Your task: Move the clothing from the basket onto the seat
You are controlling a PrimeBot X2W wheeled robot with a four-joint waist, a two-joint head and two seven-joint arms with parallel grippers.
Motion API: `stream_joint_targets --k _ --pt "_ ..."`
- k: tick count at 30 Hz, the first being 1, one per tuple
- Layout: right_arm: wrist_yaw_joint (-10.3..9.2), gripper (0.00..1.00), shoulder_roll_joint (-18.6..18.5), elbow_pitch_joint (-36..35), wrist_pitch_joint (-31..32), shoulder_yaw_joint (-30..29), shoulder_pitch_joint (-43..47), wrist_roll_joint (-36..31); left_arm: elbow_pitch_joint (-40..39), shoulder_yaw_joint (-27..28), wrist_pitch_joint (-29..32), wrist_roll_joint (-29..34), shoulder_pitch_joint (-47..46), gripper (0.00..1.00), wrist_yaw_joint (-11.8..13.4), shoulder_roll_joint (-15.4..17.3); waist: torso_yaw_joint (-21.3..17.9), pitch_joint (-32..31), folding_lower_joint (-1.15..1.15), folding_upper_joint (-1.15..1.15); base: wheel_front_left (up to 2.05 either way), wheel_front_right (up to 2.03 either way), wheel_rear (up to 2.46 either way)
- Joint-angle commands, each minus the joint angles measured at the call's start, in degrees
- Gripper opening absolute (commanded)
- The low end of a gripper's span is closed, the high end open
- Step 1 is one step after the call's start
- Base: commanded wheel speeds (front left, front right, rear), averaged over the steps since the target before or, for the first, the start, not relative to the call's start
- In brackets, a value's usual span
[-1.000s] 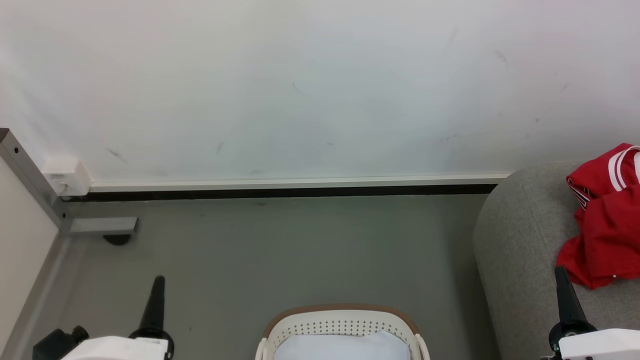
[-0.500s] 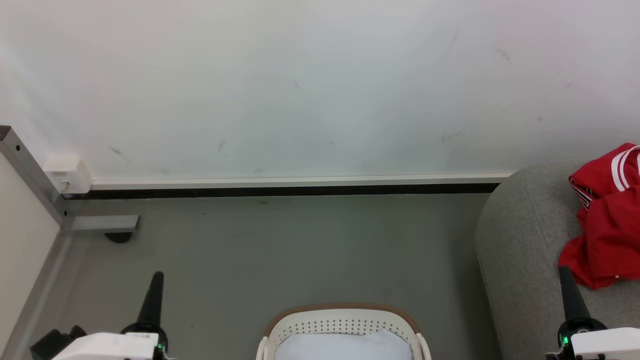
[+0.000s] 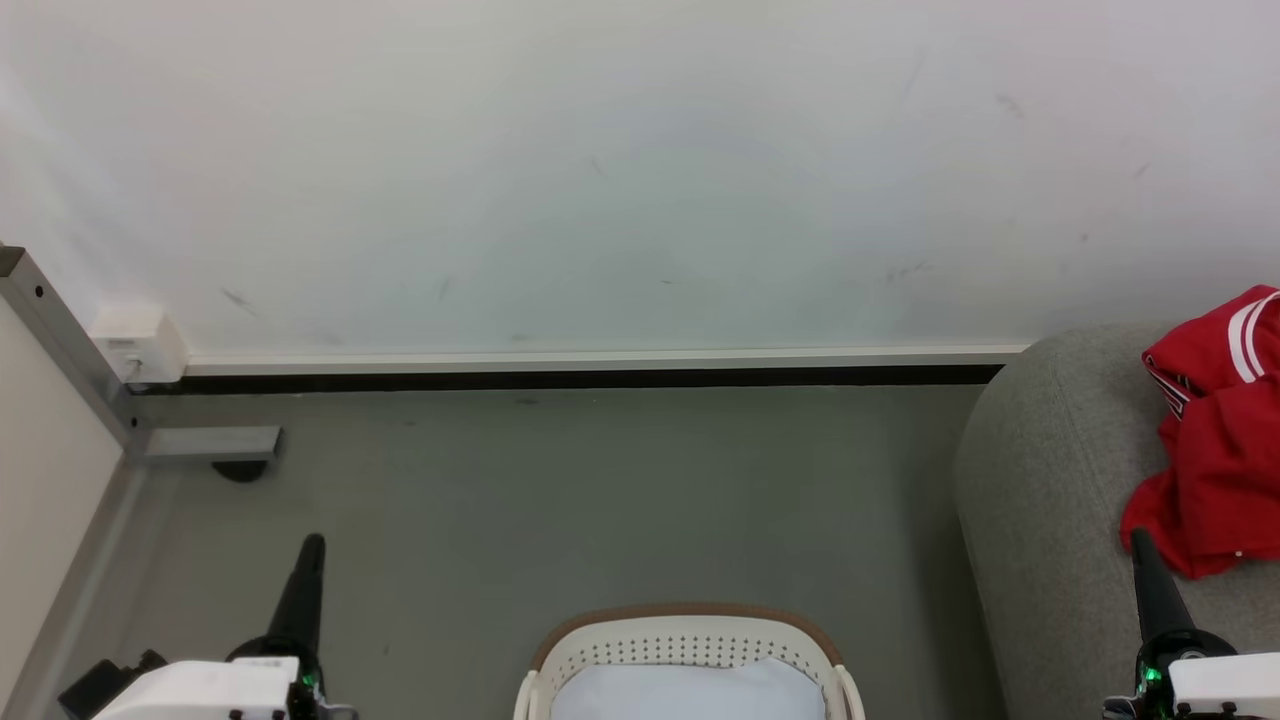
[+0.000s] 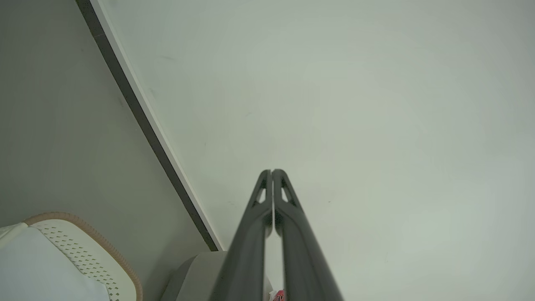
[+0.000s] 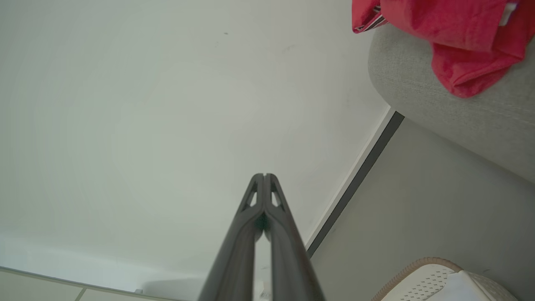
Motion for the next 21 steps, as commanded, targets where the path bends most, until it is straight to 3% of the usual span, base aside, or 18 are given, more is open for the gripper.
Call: stream_joint_targets --k 1,21 --pt "-0.10 0.00 -0.4 -0.4 0.4 0.0 -1.1 1.3 -0.5 0.3 0.5 -1.1 -0.8 0.00 0.2 0.1 0.0 0.0 0.00 0.00 0.00 0.00 0.00" --pt "-0.13 0.00 -2.0 -0.6 0.9 0.9 -1.2 11.4 -0.9 1.3 2.6 -9.4 -1.2 0.00 0.8 -0.1 0.4 0.3 0.00 0.00 0.00 0.00 0.00"
